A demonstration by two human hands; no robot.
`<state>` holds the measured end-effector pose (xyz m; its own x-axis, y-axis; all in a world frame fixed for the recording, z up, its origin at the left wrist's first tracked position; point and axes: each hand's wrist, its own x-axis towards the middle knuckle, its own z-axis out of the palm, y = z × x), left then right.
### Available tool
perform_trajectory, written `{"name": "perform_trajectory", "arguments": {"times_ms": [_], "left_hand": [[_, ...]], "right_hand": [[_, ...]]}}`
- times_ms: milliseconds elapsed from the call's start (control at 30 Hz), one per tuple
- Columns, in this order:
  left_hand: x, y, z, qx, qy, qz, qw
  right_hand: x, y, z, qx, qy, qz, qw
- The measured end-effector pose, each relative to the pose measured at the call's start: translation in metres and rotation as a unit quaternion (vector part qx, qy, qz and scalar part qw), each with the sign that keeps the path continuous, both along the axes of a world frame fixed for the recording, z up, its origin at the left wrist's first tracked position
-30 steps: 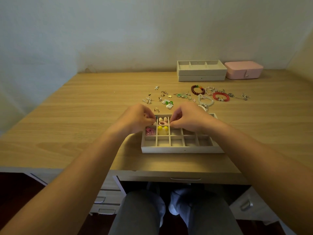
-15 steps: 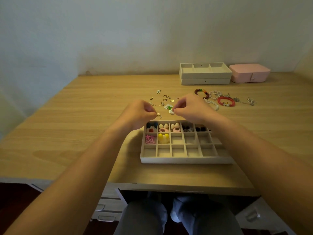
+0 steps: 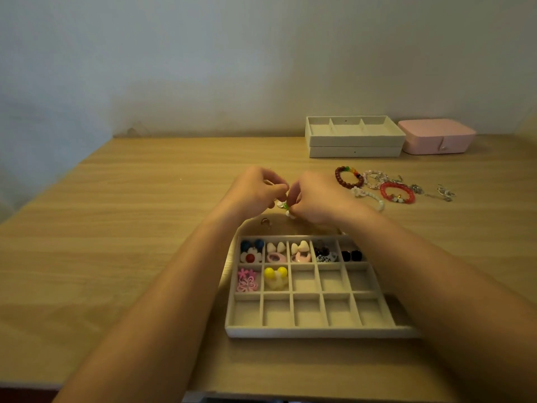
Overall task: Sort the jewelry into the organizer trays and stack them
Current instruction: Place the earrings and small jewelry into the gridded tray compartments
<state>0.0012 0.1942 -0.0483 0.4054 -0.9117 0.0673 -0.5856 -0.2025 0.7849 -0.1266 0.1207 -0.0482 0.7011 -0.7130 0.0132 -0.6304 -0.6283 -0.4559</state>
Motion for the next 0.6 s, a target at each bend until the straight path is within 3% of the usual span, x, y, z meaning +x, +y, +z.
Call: {"name": "perform_trajectory", "arguments": {"times_ms": [333,500,600], "left_hand": [[-0.002,0.009,-0.009,-0.054,0.021,0.022,0.998],[0.001,0.018,-0.008,-0.064,0.022,0.016,0.998],[-0.003,0.025,-0.002,-0.068,0.067,-0.03,0.995]], "right_hand": [[-0.008,-0.004,0.004,0.034,0.008,0.006,0.999],[-0.025,-0.005,0.018,0.163,-0.127,-0.008,0.978],[-0.034,-0.004,0.022,0.321,-0.24,-0.006,0.916]]}}
